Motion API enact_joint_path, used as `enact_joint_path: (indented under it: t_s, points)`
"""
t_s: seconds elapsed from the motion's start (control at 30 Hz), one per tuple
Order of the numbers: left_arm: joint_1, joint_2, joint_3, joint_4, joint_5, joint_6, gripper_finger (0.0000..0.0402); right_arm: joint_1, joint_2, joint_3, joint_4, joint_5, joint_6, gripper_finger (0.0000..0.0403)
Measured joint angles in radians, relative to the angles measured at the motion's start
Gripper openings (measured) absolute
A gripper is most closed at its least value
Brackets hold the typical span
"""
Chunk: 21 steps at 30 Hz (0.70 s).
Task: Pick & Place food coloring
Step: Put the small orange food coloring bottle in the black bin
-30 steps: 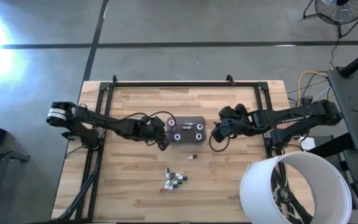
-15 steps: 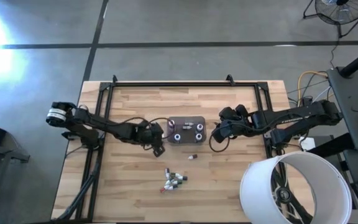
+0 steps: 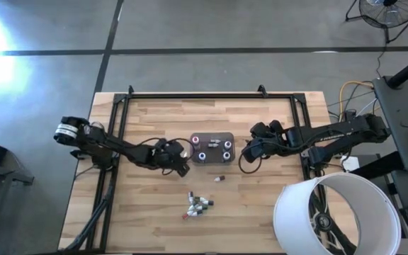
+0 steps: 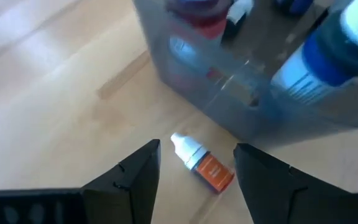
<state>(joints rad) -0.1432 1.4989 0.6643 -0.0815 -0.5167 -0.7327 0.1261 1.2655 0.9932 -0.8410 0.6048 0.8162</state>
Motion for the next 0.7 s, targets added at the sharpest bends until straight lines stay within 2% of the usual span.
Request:
enact_joint_path:
  t_s: [0.4, 0.7]
  points:
    - [-0.003, 0.149, 0.045, 0.011, -0.01, -0.062, 0.018, 0.0, 0.0, -0.008, -0.001, 0.006, -0.002, 0.0226]
    - [-0.004, 0.166, 0.042, -0.036, -0.024, -0.07, 0.0176, 0.0, 0.0, -0.008, -0.016, 0.006, -0.004, 0.0226]
